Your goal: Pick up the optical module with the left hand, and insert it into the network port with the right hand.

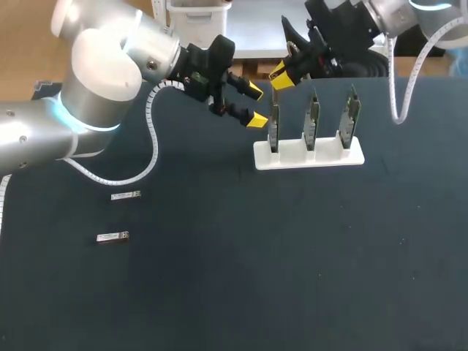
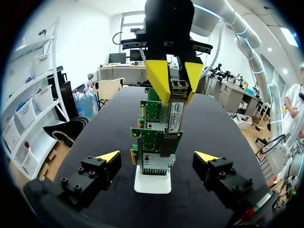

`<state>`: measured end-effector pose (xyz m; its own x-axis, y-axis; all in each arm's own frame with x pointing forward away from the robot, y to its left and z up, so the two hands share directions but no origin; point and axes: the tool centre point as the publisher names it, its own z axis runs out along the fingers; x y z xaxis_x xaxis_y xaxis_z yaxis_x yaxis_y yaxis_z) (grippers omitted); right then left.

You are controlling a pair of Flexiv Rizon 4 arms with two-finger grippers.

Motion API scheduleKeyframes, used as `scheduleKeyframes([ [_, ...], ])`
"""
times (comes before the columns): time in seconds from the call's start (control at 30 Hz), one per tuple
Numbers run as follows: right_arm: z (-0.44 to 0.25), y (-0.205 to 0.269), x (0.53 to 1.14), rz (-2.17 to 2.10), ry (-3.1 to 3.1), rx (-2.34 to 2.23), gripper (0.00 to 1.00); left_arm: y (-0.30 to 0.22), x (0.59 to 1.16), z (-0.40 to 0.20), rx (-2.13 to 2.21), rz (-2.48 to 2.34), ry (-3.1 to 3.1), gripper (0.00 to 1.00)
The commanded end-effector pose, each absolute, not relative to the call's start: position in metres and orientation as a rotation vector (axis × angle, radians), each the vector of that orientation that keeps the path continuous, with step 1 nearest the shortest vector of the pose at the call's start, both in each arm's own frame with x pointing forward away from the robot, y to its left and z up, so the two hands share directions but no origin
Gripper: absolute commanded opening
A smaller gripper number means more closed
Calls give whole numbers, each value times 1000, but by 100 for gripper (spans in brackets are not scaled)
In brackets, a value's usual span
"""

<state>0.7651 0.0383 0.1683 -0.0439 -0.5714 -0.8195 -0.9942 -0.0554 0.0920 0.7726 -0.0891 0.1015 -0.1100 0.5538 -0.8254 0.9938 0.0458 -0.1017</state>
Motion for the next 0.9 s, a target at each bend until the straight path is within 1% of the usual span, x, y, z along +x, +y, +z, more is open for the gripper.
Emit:
scheduleKeyframes([
  [0.03, 170, 37, 762, 970, 1652, -1670, 0, -90, 773, 102, 1565, -940, 1733, 100],
  [0.8, 157, 36, 764, 955, 1699, -1651, 0, -90, 773, 102, 1565, -940, 1733, 100],
  [0.83, 157, 36, 764, 953, 1701, -1651, 81, -90, 773, 102, 1565, -940, 1733, 100],
  [0.87, 158, 36, 764, 954, 1701, -1649, 100, -90, 773, 102, 1565, -940, 1733, 100],
  [0.9, 159, 36, 764, 953, 1701, -1647, 100, -90, 773, 102, 1565, -940, 1733, 100],
])
